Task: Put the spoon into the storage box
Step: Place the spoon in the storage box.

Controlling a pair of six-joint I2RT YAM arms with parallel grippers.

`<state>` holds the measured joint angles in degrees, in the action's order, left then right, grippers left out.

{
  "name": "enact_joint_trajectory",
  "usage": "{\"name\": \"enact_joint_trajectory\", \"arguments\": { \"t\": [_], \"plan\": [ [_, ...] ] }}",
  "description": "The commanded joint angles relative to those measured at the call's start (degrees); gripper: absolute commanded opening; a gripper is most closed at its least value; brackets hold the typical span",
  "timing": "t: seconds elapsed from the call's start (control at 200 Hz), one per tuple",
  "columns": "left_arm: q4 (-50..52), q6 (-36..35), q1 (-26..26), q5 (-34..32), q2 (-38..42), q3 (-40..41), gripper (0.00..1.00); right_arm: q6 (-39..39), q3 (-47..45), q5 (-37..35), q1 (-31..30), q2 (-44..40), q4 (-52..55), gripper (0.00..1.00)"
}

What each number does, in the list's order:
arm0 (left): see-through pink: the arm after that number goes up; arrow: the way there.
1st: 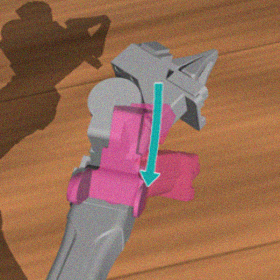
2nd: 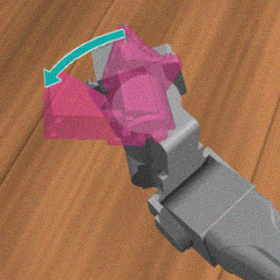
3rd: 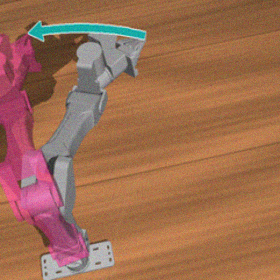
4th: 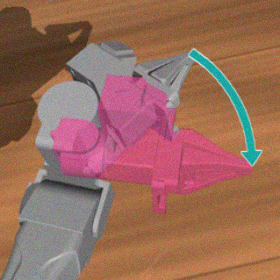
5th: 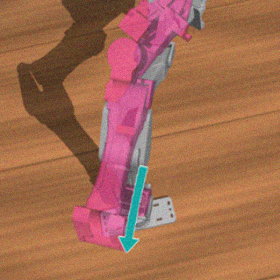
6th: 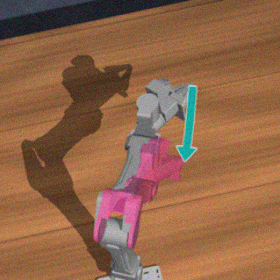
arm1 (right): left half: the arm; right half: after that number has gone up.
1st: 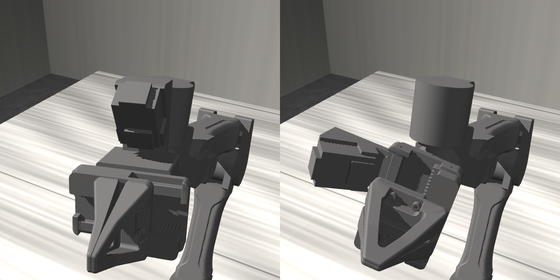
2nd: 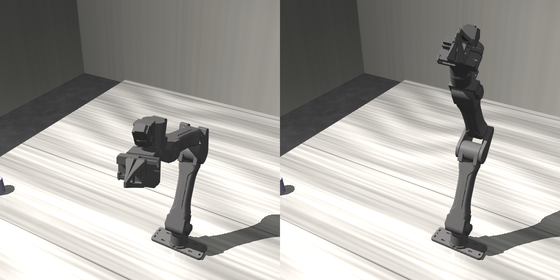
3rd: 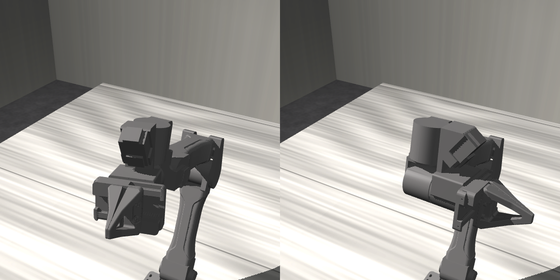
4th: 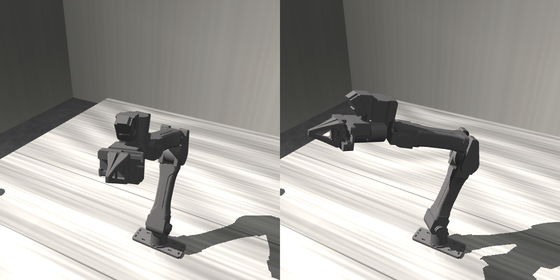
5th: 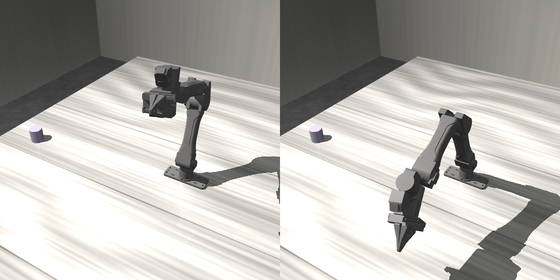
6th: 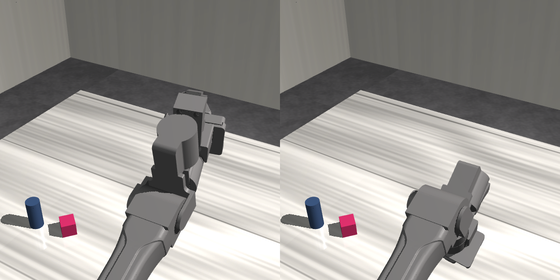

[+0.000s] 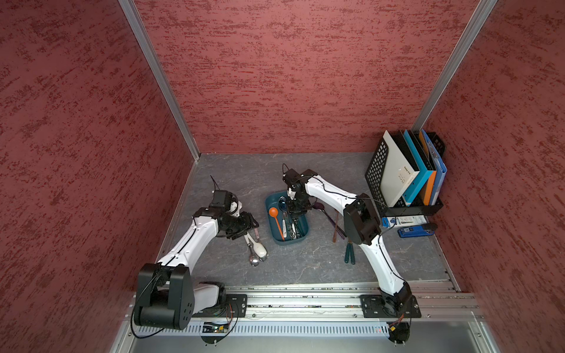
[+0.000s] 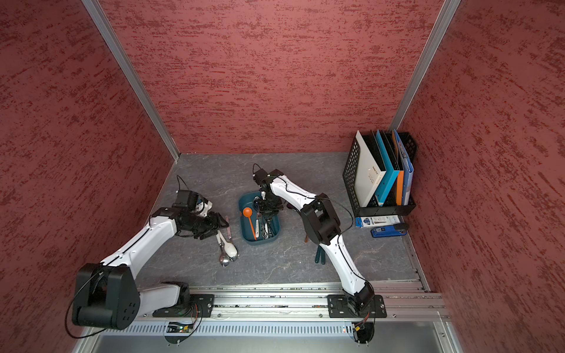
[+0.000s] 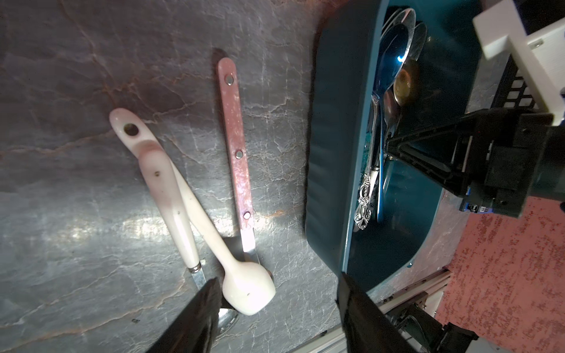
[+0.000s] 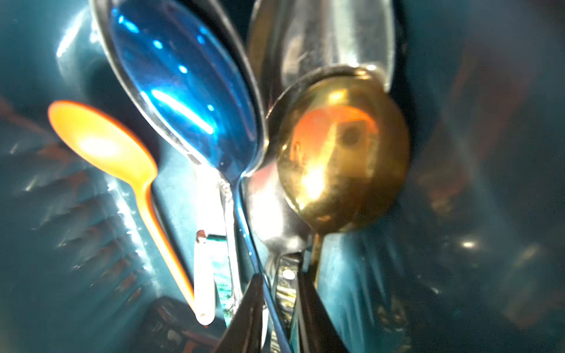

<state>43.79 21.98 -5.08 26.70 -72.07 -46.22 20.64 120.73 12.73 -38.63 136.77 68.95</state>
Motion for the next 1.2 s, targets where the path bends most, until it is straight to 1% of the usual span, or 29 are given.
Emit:
{"name": "enact_joint_trajectory", "arguments": {
  "t": [0.0,0.16,0.261,0.436,0.566,0.696,0.862,0.987,1.192],
  "plan": [
    [2.0,-2.1,-1.4,-2.4,-0.1,-2.9,0.64,-1.3,-0.7,-3.2,0.0,-6.0,0.9,0.25],
    [3.8,-3.2,-5.4,-5.8,-1.7,-6.6,0.64,-2.6,-5.0,-6.6,0.6,-12.4,0.8,0.26],
    [4.7,-3.5,-8.4,-8.0,-3.4,-9.2,0.64,-2.5,-8.9,-7.9,2.1,-16.7,0.6,0.25],
    [6.0,-4.4,-13.9,-11.7,-7.2,-13.6,0.64,-1.0,-18.2,-10.0,7.0,-23.8,-0.7,0.26],
    [6.6,-4.6,-18.6,-15.8,-10.0,-15.6,0.64,0.7,-24.7,-9.7,11.5,-27.1,-2.8,0.26],
    [6.8,-4.0,-21.7,-17.9,-11.9,-16.7,0.64,2.0,-28.6,-9.6,15.5,-27.5,-3.9,0.26],
    [7.1,-3.2,-22.4,-18.7,-12.2,-17.1,0.64,1.8,-32.1,-8.0,19.4,-25.8,-6.1,0.27],
    [7.5,-2.7,-22.5,-19.3,-11.8,-17.0,0.65,1.2,-32.8,-7.4,20.7,-24.3,-7.6,0.28],
    [8.4,-2.7,-22.5,-20.2,-11.0,-16.5,0.65,1.4,-32.9,-5.7,20.8,-21.7,-9.3,0.30]
  ]
}}
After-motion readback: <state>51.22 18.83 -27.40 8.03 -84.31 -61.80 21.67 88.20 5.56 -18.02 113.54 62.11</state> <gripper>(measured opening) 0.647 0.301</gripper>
